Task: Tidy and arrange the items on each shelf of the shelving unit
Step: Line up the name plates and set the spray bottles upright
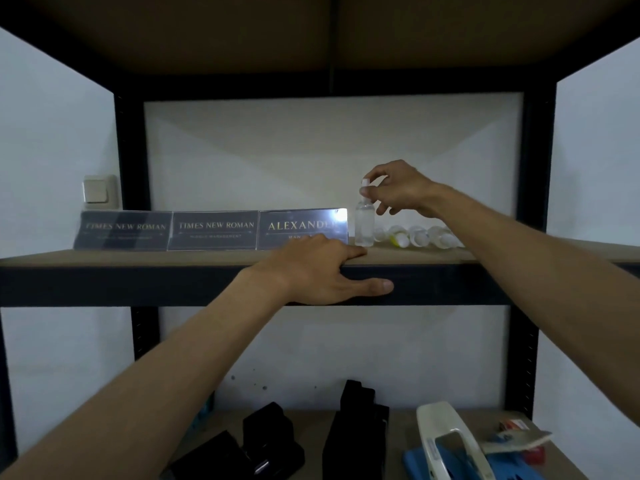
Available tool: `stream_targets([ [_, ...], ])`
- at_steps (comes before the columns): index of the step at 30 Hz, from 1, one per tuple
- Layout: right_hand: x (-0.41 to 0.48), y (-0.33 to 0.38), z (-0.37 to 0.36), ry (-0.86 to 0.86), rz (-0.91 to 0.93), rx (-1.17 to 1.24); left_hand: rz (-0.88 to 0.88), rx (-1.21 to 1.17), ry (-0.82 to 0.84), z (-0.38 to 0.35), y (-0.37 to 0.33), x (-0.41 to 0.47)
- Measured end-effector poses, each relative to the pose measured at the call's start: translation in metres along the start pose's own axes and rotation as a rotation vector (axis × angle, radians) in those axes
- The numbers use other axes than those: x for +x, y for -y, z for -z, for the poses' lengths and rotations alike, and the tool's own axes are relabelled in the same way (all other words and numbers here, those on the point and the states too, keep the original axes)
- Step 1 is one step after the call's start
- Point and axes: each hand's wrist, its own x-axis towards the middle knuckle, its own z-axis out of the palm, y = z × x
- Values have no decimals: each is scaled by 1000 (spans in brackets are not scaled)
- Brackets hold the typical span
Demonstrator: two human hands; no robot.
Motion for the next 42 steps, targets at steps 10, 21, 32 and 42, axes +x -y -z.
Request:
stream_targets([
  [10, 1, -7, 16, 70, -77, -128, 22, -35, 43, 3, -10, 16],
  [21, 6, -20, -1, 345, -53, -533, 16, -17, 88, 1, -24, 35],
  [32, 7, -27, 9, 47, 135, -769, 47, -18, 86, -1, -24, 32],
  [42, 17, -8, 25, -105, 128, -428, 83, 6, 126, 5, -31, 31],
])
